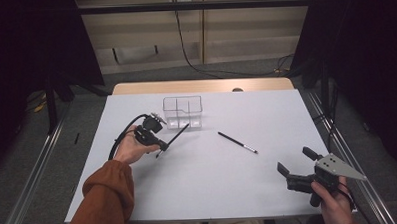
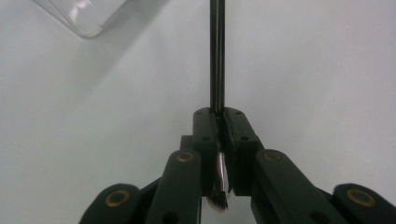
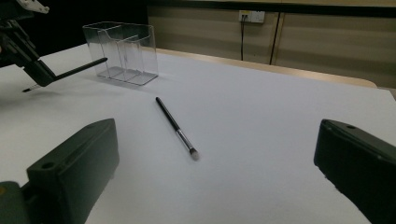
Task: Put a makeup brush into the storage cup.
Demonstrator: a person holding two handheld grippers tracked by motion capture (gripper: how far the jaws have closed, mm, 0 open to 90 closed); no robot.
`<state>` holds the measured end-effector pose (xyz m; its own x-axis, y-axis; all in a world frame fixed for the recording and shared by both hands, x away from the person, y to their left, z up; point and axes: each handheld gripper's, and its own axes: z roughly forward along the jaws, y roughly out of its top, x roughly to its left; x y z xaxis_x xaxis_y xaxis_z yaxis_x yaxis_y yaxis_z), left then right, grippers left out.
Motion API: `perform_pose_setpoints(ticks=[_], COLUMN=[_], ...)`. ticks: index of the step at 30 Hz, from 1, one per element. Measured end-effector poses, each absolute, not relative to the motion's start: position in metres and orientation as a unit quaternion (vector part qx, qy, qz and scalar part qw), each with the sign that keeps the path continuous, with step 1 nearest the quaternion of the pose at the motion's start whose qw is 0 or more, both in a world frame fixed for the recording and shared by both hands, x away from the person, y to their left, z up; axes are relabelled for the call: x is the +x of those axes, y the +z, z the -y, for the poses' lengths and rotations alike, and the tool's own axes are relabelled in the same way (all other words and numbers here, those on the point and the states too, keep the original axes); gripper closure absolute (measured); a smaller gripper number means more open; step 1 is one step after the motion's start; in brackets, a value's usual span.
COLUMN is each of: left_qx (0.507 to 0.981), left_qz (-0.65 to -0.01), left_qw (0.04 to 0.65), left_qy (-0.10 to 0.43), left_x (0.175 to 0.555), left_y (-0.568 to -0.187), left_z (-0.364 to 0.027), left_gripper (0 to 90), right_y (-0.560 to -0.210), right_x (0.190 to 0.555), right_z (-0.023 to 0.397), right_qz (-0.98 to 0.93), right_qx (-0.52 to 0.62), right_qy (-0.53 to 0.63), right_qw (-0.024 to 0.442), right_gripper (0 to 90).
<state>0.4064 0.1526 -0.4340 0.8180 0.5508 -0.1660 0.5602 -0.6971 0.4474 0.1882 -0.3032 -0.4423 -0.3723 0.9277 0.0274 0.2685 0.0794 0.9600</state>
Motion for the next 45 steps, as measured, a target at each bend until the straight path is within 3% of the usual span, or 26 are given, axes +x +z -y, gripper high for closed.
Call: perform_pose_setpoints(ticks=[18, 33, 45], left_qx=[0.888, 0.844, 0.829], left_qz=[-0.314, -0.319, -0.299], left_qw=[0.335, 0.427, 0.470], left_qy=[0.010, 0.057, 0.044], left_x=[0.393, 0.382, 0.369], left_y=[-0.421, -0.408, -0.400], left_z=[-0.158, -0.165, -0.161], left_gripper=[84.2, 84.2, 84.2], right_y=[-0.443, -0.443, -0.443], right_x=[0.189, 0.189, 0.189], right_z=[0.303, 0.303, 0.302], right_qz=[-0.659, -0.659, -0.659], right_qx=[0.450, 0.449, 0.449], right_qy=[0.506, 0.508, 0.508], right_qw=[0.328, 0.326, 0.324], right_gripper=[0.0, 0.0, 0.0])
